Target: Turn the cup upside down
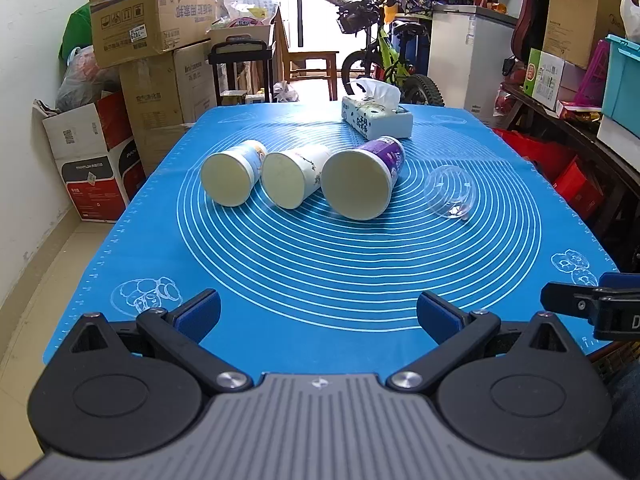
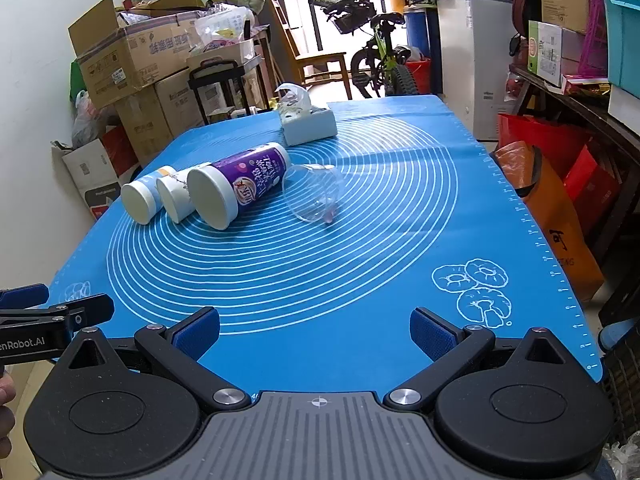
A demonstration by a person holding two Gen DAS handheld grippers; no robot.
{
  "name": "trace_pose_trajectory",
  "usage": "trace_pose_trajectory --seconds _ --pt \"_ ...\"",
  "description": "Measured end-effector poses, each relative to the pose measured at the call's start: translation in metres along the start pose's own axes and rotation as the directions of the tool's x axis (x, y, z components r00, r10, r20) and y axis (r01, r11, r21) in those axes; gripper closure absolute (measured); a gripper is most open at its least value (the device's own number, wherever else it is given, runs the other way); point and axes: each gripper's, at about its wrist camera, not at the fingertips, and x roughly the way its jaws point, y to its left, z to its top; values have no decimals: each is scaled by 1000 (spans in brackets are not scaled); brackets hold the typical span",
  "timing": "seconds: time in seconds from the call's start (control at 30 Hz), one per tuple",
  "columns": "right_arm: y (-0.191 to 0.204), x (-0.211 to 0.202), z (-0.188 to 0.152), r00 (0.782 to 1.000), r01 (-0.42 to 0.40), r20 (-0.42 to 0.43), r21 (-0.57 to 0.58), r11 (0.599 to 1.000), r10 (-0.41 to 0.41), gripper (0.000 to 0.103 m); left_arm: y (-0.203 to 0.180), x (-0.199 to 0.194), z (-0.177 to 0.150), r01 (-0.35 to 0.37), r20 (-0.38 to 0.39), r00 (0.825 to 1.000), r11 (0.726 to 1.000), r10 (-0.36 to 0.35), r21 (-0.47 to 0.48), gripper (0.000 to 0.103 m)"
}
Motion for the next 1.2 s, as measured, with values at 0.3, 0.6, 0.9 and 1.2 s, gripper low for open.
trace_pose_trajectory --seconds 0.3,0.6,0.9,1.2 --pt "-1 3 0 1000 1 -2 1 1000 -1 2 0 0 -1 -1 2 1000 1000 1 3 0" --pt "-2 3 1 1000 1 0 -1 1000 -1 2 0 0 -1 0 2 1000 1000 0 3 0" --pt "-2 4 0 1000 3 -2 -4 1000 -3 2 2 3 -3 -2 -4 1000 1000 2 -2 0" --pt "-2 4 0 1000 5 -2 -5 1000 -5 2 2 5 -3 3 -4 1000 1000 -3 4 0"
